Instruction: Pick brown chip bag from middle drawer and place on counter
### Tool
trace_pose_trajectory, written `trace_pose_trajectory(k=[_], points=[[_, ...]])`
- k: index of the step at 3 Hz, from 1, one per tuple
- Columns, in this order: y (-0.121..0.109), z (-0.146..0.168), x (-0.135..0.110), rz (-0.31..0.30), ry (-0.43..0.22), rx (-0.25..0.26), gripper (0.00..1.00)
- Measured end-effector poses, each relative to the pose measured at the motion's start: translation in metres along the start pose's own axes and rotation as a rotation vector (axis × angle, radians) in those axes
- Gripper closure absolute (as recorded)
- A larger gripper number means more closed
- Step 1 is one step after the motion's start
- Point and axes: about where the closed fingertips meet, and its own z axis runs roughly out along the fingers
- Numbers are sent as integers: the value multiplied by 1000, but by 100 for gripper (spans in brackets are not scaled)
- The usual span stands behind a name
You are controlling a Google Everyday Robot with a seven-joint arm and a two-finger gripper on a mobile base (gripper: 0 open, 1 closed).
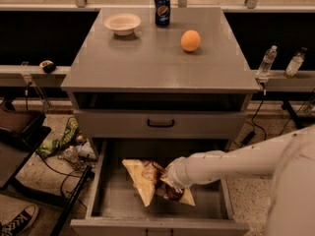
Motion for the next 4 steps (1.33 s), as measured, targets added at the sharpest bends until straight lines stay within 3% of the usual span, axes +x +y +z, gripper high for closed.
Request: trace_pose_trajectory(k=[1, 2, 3, 4], points=[[6, -63, -4, -1, 40, 24, 100], [-11, -132, -32, 15, 74, 63, 100], [-44, -211, -81, -4, 94, 161, 100], [-52, -259, -103, 30, 107, 220, 100]])
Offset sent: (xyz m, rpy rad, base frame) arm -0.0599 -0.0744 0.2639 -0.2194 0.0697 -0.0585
